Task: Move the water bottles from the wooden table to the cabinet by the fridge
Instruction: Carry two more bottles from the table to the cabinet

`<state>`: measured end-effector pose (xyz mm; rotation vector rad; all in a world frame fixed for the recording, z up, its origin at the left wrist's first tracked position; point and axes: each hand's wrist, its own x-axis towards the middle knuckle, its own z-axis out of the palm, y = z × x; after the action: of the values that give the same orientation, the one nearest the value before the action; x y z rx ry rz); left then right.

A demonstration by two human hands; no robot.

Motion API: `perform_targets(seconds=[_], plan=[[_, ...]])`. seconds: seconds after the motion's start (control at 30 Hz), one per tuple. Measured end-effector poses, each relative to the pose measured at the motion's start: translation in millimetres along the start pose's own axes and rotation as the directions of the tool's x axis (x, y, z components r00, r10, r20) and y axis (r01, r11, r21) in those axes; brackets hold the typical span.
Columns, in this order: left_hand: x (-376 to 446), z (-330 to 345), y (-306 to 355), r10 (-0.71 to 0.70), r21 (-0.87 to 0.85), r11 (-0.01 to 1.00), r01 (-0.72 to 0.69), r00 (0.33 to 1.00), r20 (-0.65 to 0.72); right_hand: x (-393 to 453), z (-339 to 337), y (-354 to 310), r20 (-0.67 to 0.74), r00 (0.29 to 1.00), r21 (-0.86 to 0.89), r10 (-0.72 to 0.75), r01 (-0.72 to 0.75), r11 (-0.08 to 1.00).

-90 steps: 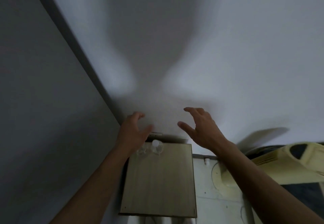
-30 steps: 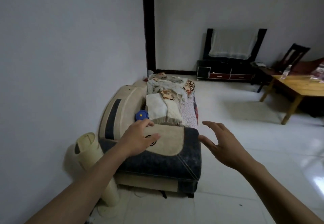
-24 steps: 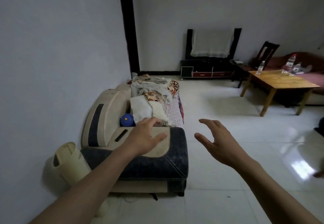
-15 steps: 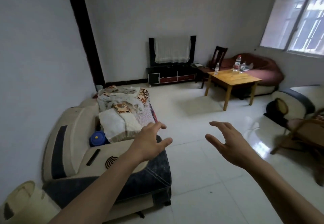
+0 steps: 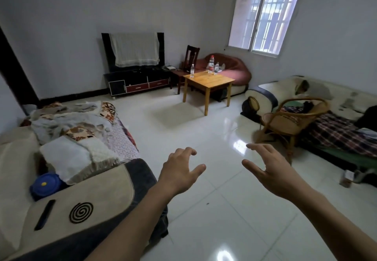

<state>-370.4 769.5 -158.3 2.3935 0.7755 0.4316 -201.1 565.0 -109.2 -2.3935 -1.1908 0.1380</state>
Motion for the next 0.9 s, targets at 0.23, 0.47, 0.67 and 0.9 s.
perform_targets(seconds=[0.23, 0.47, 0.67, 0.9], plan=[[26.8, 33.6, 37.9, 0.051, -0.015, 0.999, -0.050, 0.995, 0.090, -2.9, -18.8, 46.4, -0.041, 0.996, 0.006, 0.083, -0.082, 0.997], [74.6, 49.0, 88.4, 0.063, 0.043, 0.997, -0.066, 0.996, 0.055, 35.7, -36.6, 80.6, -0.075, 0.996, 0.075, 0.044, -0.038, 0.996], [115.2, 63.2, 113.9, 0.025, 0.118, 0.993, -0.028, 0.999, 0.025, 71.0, -55.3, 132.7, -0.076, 0.996, 0.107, 0.038, -0.030, 0.994], [162.7, 81.5, 116.2, -0.016, 0.151, 0.988, 0.008, 0.998, 0.054, 117.9, -58.6, 157.1, -0.061, 0.998, 0.121, 0.027, -0.019, 0.992]])
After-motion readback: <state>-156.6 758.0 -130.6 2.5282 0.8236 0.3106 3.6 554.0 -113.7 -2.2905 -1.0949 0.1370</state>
